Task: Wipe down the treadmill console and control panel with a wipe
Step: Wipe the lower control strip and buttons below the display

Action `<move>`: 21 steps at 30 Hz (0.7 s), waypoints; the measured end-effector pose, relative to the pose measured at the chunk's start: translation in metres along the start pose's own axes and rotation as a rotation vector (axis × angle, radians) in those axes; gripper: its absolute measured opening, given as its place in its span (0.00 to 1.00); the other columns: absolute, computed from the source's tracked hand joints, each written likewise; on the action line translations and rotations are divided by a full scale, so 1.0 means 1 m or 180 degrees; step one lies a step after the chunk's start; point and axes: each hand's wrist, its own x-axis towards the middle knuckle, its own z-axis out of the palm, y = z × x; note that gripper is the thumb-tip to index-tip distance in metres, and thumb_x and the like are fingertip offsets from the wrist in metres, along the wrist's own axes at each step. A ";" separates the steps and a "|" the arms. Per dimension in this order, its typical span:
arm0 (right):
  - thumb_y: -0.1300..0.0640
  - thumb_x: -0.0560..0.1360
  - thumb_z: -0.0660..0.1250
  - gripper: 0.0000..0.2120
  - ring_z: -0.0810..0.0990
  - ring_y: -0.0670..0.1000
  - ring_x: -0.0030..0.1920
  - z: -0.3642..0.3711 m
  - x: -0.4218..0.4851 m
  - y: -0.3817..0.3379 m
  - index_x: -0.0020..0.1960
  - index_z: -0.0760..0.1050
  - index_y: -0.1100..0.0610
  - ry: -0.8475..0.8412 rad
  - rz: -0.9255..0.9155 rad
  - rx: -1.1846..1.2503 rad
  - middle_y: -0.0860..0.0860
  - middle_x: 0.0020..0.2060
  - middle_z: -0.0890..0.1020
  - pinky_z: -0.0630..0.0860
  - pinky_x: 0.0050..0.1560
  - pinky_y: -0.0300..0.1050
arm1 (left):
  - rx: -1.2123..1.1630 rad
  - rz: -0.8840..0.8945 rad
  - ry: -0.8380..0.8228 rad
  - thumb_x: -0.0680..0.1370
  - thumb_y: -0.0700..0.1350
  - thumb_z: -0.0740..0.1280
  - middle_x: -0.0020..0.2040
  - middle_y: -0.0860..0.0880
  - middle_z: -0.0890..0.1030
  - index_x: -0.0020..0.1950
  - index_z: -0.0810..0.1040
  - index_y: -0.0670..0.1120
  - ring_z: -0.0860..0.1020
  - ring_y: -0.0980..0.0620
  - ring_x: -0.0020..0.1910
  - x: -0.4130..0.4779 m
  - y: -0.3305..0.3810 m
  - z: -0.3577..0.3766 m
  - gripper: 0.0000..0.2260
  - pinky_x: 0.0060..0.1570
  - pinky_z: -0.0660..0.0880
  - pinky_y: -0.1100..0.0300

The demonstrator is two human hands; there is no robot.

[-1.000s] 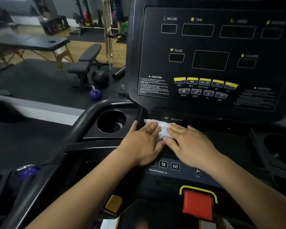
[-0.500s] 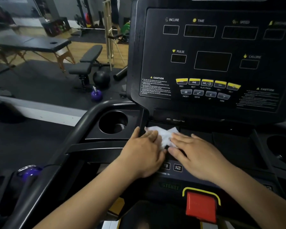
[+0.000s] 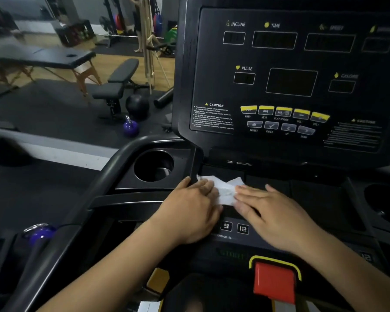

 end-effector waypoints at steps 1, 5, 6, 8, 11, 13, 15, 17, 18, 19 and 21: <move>0.37 0.80 0.46 0.27 0.56 0.37 0.74 -0.002 0.006 0.002 0.74 0.65 0.45 0.0022 0.0066 -0.0020 0.39 0.75 0.60 0.48 0.76 0.44 | -0.0023 -0.0056 -0.0047 0.76 0.60 0.36 0.76 0.47 0.67 0.74 0.67 0.47 0.62 0.51 0.77 0.008 0.002 -0.001 0.35 0.76 0.53 0.45; 0.37 0.80 0.45 0.30 0.57 0.44 0.76 -0.001 0.030 -0.006 0.74 0.66 0.51 0.0203 0.0174 -0.0311 0.46 0.76 0.63 0.52 0.76 0.44 | 0.0103 -0.0202 -0.0151 0.83 0.55 0.47 0.78 0.46 0.64 0.74 0.66 0.46 0.62 0.50 0.77 0.040 -0.004 -0.008 0.24 0.76 0.47 0.38; 0.37 0.80 0.45 0.31 0.59 0.46 0.76 0.001 0.035 -0.011 0.73 0.68 0.52 0.0258 0.0193 -0.0379 0.48 0.75 0.65 0.56 0.75 0.44 | 0.0163 -0.0208 -0.0181 0.83 0.54 0.50 0.77 0.46 0.66 0.73 0.67 0.46 0.64 0.50 0.76 0.043 -0.008 -0.010 0.22 0.75 0.47 0.38; 0.37 0.80 0.46 0.31 0.62 0.48 0.75 0.004 0.041 -0.021 0.72 0.69 0.54 0.0316 0.0192 -0.0444 0.50 0.74 0.67 0.59 0.73 0.46 | 0.0269 -0.0185 -0.0170 0.82 0.51 0.53 0.73 0.48 0.71 0.70 0.71 0.47 0.67 0.51 0.73 0.042 -0.014 -0.013 0.19 0.75 0.49 0.41; 0.40 0.81 0.48 0.28 0.64 0.49 0.74 0.007 0.054 -0.033 0.72 0.69 0.56 0.0378 0.0019 -0.0436 0.51 0.73 0.69 0.61 0.72 0.47 | 0.0353 -0.0136 0.0014 0.79 0.49 0.57 0.68 0.50 0.75 0.69 0.73 0.48 0.67 0.52 0.72 0.037 -0.027 -0.015 0.19 0.75 0.51 0.46; 0.43 0.81 0.49 0.26 0.65 0.49 0.73 0.009 0.064 -0.041 0.72 0.69 0.57 0.0372 -0.0111 -0.0314 0.51 0.72 0.70 0.62 0.71 0.48 | 0.0268 -0.0134 0.0120 0.78 0.48 0.59 0.69 0.51 0.75 0.71 0.72 0.50 0.66 0.52 0.73 0.034 -0.036 -0.015 0.21 0.75 0.54 0.48; 0.45 0.81 0.50 0.25 0.65 0.48 0.73 0.012 0.072 -0.048 0.72 0.69 0.56 0.0388 -0.0227 -0.0250 0.51 0.72 0.70 0.62 0.70 0.48 | 0.0091 -0.0079 0.0324 0.76 0.46 0.59 0.67 0.51 0.77 0.68 0.74 0.50 0.71 0.51 0.69 0.031 -0.044 -0.013 0.20 0.73 0.59 0.50; 0.44 0.81 0.49 0.26 0.64 0.47 0.73 0.014 0.077 -0.053 0.72 0.69 0.54 0.0400 -0.0314 -0.0202 0.50 0.73 0.70 0.62 0.70 0.48 | 0.0001 -0.0042 0.0506 0.73 0.45 0.56 0.56 0.48 0.81 0.57 0.78 0.47 0.79 0.46 0.57 0.025 -0.049 -0.012 0.17 0.63 0.71 0.53; 0.42 0.80 0.48 0.27 0.63 0.46 0.74 0.015 0.077 -0.054 0.71 0.70 0.53 0.0382 -0.0335 -0.0192 0.49 0.73 0.70 0.61 0.70 0.49 | -0.0011 -0.0086 0.0508 0.71 0.45 0.53 0.51 0.48 0.81 0.53 0.78 0.46 0.80 0.44 0.52 0.021 -0.050 -0.013 0.18 0.56 0.75 0.52; 0.41 0.79 0.47 0.28 0.63 0.46 0.74 0.014 0.076 -0.055 0.71 0.70 0.52 0.0355 -0.0355 -0.0209 0.48 0.73 0.69 0.60 0.71 0.50 | -0.0023 -0.0135 0.0492 0.70 0.47 0.51 0.48 0.47 0.81 0.52 0.77 0.46 0.80 0.44 0.49 0.016 -0.052 -0.012 0.19 0.51 0.76 0.52; 0.38 0.78 0.45 0.31 0.61 0.45 0.75 0.011 0.070 -0.057 0.71 0.71 0.52 0.0247 -0.0446 -0.0253 0.48 0.74 0.68 0.55 0.74 0.53 | -0.0162 -0.0166 0.0420 0.69 0.48 0.49 0.48 0.48 0.81 0.51 0.77 0.45 0.81 0.43 0.48 0.007 -0.053 -0.009 0.20 0.45 0.78 0.50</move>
